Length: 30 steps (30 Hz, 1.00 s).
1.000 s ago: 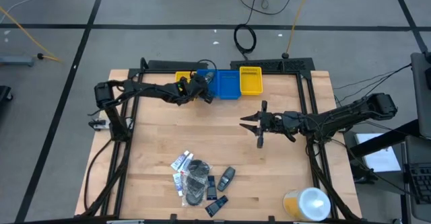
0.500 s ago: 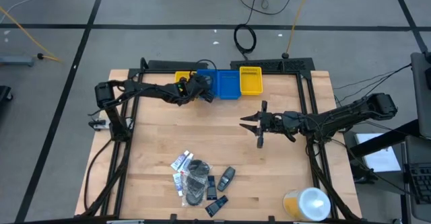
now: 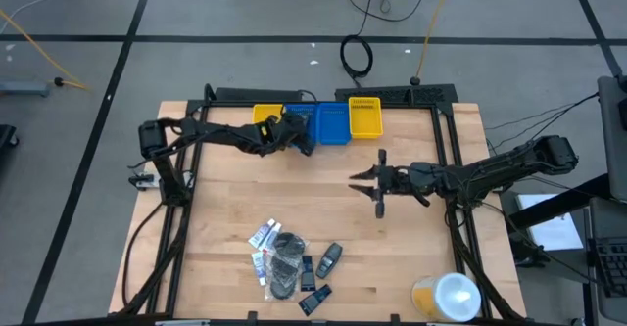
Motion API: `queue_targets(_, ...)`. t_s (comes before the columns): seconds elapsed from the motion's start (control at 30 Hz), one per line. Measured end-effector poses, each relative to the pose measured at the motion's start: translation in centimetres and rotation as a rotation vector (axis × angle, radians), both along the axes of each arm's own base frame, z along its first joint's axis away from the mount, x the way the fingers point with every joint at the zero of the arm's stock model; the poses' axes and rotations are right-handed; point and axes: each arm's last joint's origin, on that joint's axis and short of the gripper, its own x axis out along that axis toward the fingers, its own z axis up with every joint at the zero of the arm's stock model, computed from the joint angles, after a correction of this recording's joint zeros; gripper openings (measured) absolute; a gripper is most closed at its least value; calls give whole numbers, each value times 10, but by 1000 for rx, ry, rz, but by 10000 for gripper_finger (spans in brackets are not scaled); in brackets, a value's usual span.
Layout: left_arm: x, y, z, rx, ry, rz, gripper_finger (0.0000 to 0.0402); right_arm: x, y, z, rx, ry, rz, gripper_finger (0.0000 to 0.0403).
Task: Pick & Place Travel size toiletries
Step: Put the black deodorant into the left blue bin
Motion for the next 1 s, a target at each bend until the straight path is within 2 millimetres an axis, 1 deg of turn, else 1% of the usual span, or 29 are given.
queue_targets(0.1,4,-9,0,-23,-11,-59,228,0,2,-3,5,36,80,96)
queue_targets(0.37,15,-43,0,-73,-14,-252,229,-1,6,-15,64,143,181,104)
queue_targets(0.47,19,-58,0,-103,-25,-338,230,2,11,-22,77,177,284,111)
queue_targets(0.53,22,-69,0,-124,-31,-397,230,5,18,-29,55,203,330,117)
queue_targets(0.63,24,-84,0,-138,-37,-452,230,8,27,-40,18,247,382,130)
queue_targets(0.73,27,-97,1,-138,-47,-487,230,13,35,-48,28,245,440,146)
queue_targets(1.0,29,-123,2,-146,-53,-550,230,25,48,-75,60,276,467,202)
